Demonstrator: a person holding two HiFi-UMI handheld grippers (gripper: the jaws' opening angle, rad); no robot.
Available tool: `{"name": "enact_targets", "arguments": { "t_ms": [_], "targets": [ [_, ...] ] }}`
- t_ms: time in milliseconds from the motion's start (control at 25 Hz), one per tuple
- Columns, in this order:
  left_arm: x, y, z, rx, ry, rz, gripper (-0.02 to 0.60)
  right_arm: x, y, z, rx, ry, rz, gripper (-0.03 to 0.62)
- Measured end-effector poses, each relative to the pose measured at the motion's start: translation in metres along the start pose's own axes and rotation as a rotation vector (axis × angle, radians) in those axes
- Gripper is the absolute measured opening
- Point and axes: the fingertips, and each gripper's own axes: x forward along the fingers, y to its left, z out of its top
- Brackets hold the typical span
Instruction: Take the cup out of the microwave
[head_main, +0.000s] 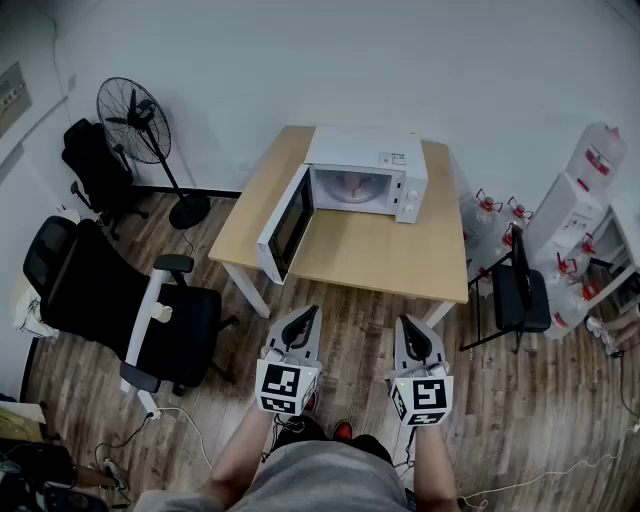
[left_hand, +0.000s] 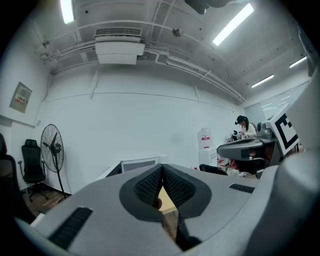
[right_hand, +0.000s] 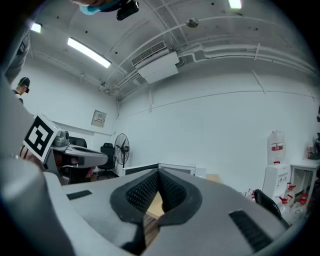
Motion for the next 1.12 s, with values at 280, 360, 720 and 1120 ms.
{"name": "enact_targets", "arguments": {
  "t_ms": [280, 360, 720, 1120],
  "targets": [
    [0.003, -0.001, -0.005, -0.001, 0.01, -0.004, 0.021, 0.0, 0.002, -0.002, -0.001, 0.008, 0.01, 0.008],
    [0.005, -0.003, -0.005, 0.0, 0.01, -0.005, 0.021, -0.001, 0.001, -0.003, -0.004, 0.013, 0.009, 0.008],
    [0.02, -0.008, -0.009, 0.002, 0.021, -0.012, 0.021, 0.005, -0.015, -0.009, 0.003, 0.021, -0.009, 0.008],
    [0.062, -0.005, -0.01, 0.006, 0.032, -0.026, 0.021, 0.039, -0.04, -0.015, 0.011, 0.032, -0.006, 0.008]
  ]
}}
